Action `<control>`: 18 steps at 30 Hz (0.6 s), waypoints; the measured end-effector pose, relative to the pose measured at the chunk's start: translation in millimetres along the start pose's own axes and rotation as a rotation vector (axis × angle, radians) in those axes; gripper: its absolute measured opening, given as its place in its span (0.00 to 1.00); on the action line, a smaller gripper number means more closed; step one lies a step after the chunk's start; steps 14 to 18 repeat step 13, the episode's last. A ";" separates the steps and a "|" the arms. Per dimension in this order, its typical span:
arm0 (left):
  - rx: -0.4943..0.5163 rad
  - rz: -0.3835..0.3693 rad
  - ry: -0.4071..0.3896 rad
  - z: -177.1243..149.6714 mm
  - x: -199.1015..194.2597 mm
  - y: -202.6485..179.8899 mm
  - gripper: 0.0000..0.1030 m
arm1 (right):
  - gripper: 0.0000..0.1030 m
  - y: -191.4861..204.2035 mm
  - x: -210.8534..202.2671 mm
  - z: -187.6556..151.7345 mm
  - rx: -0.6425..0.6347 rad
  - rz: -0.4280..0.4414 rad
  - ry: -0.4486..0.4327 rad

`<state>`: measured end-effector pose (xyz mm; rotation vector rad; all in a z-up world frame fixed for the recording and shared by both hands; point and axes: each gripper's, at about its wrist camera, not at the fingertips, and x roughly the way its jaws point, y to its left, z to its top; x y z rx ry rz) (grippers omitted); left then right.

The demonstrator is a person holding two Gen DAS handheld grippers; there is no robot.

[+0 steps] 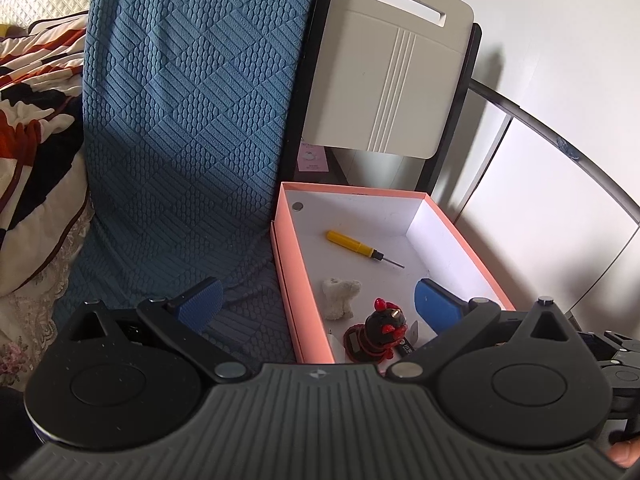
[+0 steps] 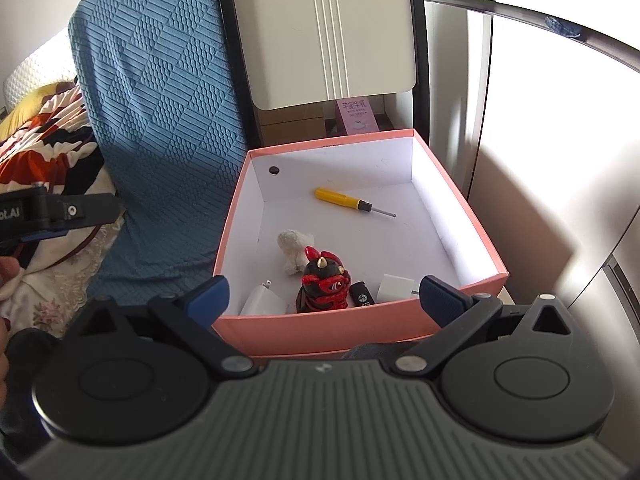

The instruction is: Organize rigid objects

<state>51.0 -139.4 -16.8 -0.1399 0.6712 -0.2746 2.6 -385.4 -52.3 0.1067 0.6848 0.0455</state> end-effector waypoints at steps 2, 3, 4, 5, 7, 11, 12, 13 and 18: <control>0.003 0.002 0.001 -0.3 0.6 -0.9 1.00 | 1.00 -0.6 0.2 -0.3 0.003 -0.002 0.001; 0.004 0.002 0.002 -0.5 0.7 -1.0 1.00 | 1.00 -1.0 0.4 -0.5 0.005 -0.003 0.002; 0.004 0.003 0.003 -0.7 0.9 -1.4 1.00 | 1.00 -1.4 0.7 -0.8 0.006 -0.004 0.003; 0.004 0.004 0.004 -0.6 1.0 -1.4 1.00 | 1.00 -1.7 1.3 -1.1 0.006 -0.005 0.005; 0.005 0.006 0.004 -0.3 1.3 -1.6 1.00 | 1.00 -1.9 2.2 -1.7 0.008 -0.007 0.008; 0.005 0.005 0.004 -0.3 1.5 -1.8 1.00 | 1.00 -0.6 2.5 -1.2 0.010 -0.004 0.008; 0.005 0.005 0.004 -0.2 1.5 -1.8 1.00 | 1.00 0.0 2.1 -1.1 0.007 -0.004 0.006; 0.005 0.005 0.004 -0.2 1.5 -1.8 1.00 | 1.00 0.2 1.9 -0.9 0.005 -0.003 0.005; 0.005 0.005 0.004 -0.2 1.5 -1.8 1.00 | 1.00 0.2 1.9 -0.9 0.005 -0.003 0.005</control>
